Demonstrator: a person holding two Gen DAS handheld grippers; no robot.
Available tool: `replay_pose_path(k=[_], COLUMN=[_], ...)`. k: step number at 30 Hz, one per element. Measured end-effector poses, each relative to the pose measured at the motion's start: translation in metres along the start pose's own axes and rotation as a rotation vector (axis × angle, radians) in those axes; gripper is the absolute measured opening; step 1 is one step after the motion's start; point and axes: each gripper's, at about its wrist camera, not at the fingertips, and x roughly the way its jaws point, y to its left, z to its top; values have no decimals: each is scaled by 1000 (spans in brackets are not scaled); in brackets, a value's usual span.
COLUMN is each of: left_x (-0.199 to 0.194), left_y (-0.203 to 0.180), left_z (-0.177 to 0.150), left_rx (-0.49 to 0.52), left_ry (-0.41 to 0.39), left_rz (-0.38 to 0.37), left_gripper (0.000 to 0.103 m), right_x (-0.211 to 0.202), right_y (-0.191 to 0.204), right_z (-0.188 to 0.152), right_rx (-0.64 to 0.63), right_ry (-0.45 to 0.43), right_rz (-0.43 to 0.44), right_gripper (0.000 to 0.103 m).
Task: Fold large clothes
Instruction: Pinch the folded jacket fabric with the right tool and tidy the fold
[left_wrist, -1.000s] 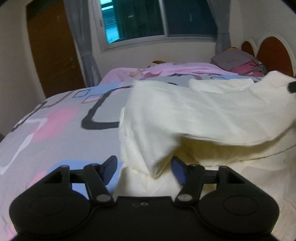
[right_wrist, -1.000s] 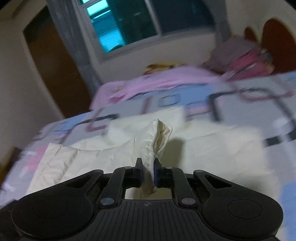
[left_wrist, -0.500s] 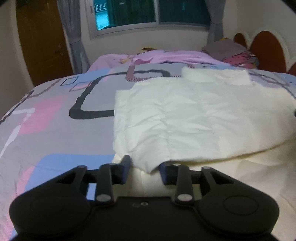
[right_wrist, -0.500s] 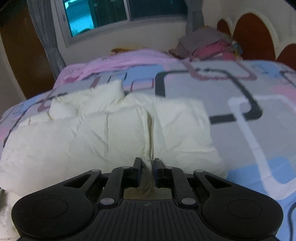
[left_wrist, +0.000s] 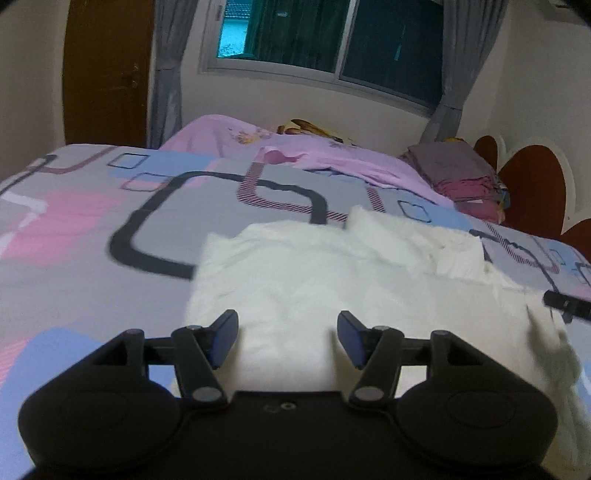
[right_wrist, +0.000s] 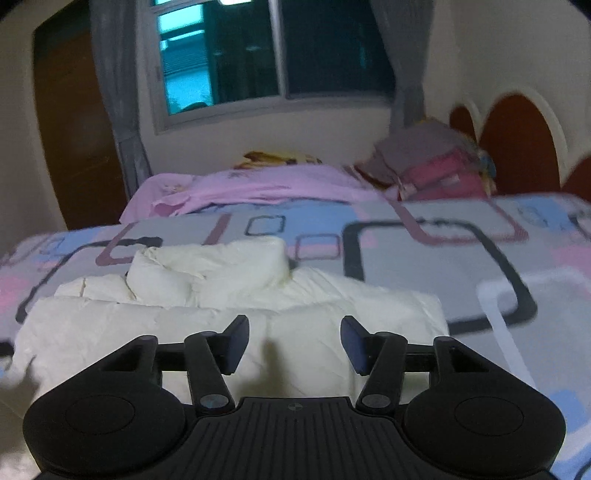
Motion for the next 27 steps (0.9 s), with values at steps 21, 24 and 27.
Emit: replay_pose_path(k=[21, 24, 27], left_x=[84, 82, 76], left_y=[-1, -5, -3], left_z=[-25, -21, -16], left_rx=[40, 66, 57], left_ry=[-44, -26, 0], left_rz=[100, 112, 116], left_gripper=[58, 58, 64], right_x=[88, 84, 69], right_y=[-20, -20, -23], right_z=[-48, -40, -30], right_rx=[-44, -38, 1], right_ry=[58, 87, 92], right_rz=[-86, -74, -45], right_gripper=[55, 55, 55])
